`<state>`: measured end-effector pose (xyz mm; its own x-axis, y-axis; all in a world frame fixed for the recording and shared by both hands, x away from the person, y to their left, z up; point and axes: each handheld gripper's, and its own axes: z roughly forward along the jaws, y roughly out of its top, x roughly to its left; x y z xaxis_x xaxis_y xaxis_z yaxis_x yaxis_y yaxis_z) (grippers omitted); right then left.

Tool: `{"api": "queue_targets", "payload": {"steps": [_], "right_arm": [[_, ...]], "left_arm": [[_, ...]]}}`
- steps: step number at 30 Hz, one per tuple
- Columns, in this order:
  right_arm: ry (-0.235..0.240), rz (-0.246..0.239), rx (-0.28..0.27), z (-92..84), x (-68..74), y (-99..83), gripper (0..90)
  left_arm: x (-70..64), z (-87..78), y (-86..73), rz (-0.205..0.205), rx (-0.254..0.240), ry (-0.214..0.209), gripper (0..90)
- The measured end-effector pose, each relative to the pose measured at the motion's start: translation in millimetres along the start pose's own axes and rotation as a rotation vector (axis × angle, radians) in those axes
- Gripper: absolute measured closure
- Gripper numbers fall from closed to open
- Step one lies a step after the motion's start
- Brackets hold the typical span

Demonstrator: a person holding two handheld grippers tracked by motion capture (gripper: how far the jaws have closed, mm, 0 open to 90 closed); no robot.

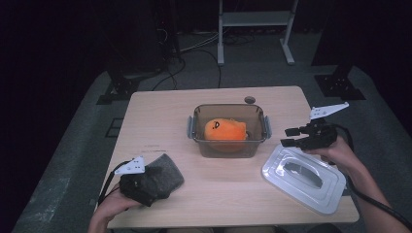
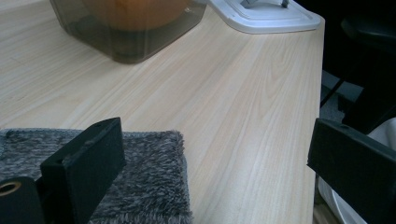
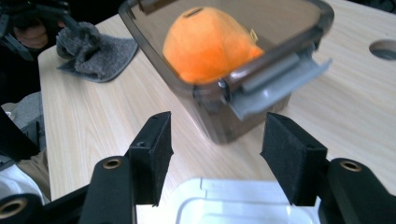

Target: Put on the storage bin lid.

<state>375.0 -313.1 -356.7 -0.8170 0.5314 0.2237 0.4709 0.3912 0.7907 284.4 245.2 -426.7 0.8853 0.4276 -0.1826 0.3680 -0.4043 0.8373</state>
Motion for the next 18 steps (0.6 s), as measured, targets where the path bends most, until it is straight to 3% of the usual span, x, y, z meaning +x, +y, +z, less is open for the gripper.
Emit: {"api": "queue_targets", "payload": {"steps": [18], "right_arm": [[-0.030,0.041,-0.011,-8.3,-2.1,-50.1,38.7]], "left_arm": [[0.0,0.7,-0.3,-0.002,0.000,0.002,3.0]]}}
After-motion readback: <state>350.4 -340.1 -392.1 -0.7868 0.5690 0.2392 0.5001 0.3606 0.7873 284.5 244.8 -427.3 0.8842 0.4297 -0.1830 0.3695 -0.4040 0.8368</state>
